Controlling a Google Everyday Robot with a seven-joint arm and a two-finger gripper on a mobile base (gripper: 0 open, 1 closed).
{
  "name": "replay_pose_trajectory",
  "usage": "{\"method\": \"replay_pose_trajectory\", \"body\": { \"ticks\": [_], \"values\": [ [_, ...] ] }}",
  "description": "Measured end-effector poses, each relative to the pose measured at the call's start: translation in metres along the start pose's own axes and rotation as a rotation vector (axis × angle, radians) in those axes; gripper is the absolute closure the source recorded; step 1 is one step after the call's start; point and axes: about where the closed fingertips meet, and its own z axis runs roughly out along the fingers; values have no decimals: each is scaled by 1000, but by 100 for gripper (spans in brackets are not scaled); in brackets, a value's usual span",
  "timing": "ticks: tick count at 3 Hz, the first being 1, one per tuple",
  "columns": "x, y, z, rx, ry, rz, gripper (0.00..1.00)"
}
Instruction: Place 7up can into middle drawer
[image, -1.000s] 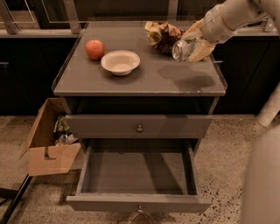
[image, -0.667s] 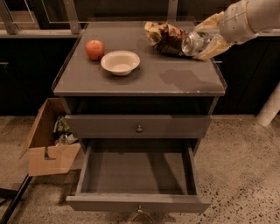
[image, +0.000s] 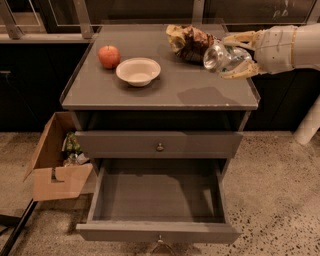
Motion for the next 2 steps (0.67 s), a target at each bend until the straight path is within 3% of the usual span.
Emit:
{"method": "replay_pose_trajectory", "body": {
  "ticks": [1, 2],
  "values": [
    [0, 2, 4, -11, 1, 0, 100],
    [-3, 22, 8, 7, -16, 27, 100]
  ]
}}
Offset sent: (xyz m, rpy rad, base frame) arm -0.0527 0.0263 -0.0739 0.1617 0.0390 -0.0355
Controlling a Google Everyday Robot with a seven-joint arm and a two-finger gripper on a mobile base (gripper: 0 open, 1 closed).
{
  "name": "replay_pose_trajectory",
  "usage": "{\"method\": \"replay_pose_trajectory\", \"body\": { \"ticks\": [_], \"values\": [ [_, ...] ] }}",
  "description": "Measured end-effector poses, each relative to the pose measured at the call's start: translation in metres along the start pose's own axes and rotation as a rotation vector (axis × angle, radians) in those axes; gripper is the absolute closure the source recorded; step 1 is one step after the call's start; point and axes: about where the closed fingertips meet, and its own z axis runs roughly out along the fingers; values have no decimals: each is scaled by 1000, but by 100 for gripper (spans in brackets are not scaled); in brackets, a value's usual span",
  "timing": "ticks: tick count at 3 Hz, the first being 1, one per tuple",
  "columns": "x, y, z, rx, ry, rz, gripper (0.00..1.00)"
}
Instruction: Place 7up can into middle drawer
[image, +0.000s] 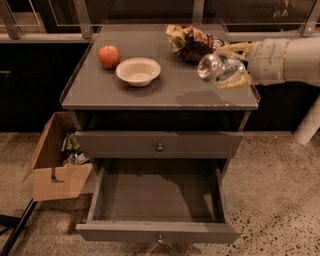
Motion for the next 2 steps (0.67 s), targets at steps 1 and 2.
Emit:
{"method": "replay_pose_trajectory", "body": {
  "ticks": [1, 2],
  "values": [
    [-1, 41, 7, 48, -15, 60, 100],
    [1, 71, 8, 81, -11, 115, 100]
  ]
}}
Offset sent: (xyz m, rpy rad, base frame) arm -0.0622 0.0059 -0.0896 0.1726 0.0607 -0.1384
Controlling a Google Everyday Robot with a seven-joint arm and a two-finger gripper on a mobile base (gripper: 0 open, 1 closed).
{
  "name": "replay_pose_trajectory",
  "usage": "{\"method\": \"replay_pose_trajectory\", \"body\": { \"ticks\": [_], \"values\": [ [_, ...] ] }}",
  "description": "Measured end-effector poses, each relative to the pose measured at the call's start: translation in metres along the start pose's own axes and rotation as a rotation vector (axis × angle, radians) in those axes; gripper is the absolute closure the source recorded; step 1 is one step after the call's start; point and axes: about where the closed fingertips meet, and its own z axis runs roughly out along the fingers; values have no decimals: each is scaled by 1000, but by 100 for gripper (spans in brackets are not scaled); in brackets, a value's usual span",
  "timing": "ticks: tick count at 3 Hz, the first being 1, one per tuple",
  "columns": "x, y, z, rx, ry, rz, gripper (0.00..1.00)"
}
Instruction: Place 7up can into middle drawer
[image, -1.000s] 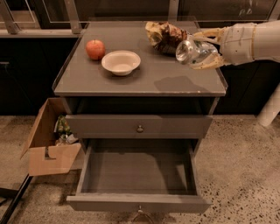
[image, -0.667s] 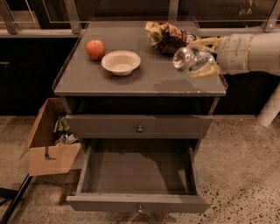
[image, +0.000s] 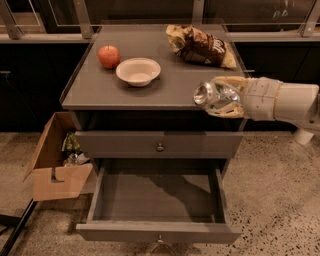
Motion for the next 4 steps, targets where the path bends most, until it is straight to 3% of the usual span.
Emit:
{"method": "replay_pose_trajectory", "body": {
  "ticks": [2, 3, 4],
  "values": [
    [16, 57, -21, 58, 68, 139, 100],
    [15, 56, -20, 59, 68, 136, 100],
    [42, 68, -7, 50, 62, 196, 100]
  ]
}}
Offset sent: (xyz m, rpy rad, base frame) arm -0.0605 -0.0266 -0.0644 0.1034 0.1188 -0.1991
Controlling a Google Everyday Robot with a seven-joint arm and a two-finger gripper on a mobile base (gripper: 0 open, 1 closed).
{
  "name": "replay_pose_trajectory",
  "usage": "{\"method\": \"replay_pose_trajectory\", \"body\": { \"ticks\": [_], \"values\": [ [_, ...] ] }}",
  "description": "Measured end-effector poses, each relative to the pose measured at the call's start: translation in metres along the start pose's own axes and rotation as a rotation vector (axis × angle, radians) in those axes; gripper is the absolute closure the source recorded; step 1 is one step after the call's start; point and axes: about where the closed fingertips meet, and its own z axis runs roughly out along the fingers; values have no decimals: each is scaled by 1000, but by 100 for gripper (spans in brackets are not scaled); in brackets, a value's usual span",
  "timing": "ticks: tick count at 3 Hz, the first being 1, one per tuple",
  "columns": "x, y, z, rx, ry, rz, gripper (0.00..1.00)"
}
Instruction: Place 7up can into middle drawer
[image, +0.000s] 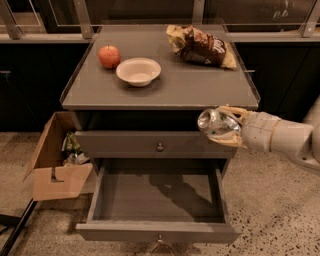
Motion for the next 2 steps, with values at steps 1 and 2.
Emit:
{"method": "replay_pose_trajectory", "body": {
  "ticks": [1, 2],
  "values": [
    [37, 18, 16, -45, -18, 111, 100],
    [66, 41, 26, -90, -21, 216, 100]
  ]
}}
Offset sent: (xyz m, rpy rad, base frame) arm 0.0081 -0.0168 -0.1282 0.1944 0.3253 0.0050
